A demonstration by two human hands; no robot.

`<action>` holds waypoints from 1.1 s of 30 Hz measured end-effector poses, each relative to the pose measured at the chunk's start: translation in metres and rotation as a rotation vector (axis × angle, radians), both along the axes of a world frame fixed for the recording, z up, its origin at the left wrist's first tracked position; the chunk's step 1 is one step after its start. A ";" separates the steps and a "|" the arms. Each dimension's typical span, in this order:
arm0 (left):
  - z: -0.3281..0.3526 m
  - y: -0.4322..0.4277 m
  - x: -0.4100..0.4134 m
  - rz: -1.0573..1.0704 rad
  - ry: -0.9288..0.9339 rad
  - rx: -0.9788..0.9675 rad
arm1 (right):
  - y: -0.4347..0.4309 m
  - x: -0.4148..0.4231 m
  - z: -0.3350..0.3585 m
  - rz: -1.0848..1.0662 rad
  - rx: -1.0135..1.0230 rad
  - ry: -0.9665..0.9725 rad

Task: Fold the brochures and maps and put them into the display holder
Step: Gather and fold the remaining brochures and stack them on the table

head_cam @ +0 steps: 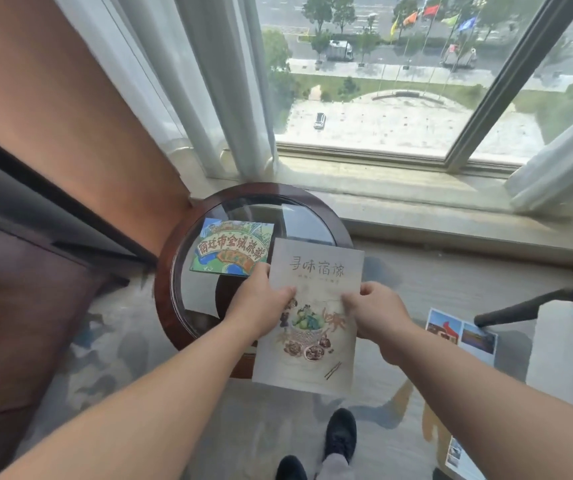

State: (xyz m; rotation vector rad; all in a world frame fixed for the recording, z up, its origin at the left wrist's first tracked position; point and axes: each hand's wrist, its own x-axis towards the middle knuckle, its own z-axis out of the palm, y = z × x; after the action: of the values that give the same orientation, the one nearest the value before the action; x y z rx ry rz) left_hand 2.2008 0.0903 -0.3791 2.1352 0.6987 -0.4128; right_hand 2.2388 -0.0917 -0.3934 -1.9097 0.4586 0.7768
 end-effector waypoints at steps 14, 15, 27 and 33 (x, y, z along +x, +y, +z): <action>-0.072 0.059 0.041 -0.172 0.113 0.029 | 0.062 0.022 -0.066 -0.011 -0.146 0.079; -0.078 0.063 0.044 -0.198 0.117 0.044 | 0.067 0.022 -0.069 -0.003 -0.186 0.071; -0.138 0.063 0.085 -0.370 0.098 0.206 | 0.083 0.046 -0.124 0.059 -0.441 -0.003; -0.168 0.047 0.091 -0.457 0.102 0.344 | 0.078 0.051 -0.147 0.095 -0.508 -0.059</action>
State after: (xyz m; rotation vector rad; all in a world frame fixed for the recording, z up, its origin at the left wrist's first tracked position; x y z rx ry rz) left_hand 2.2918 0.1372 -0.5473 2.6213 0.3456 -0.6891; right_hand 2.2902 -0.0139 -0.5400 -2.4338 0.5713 0.7070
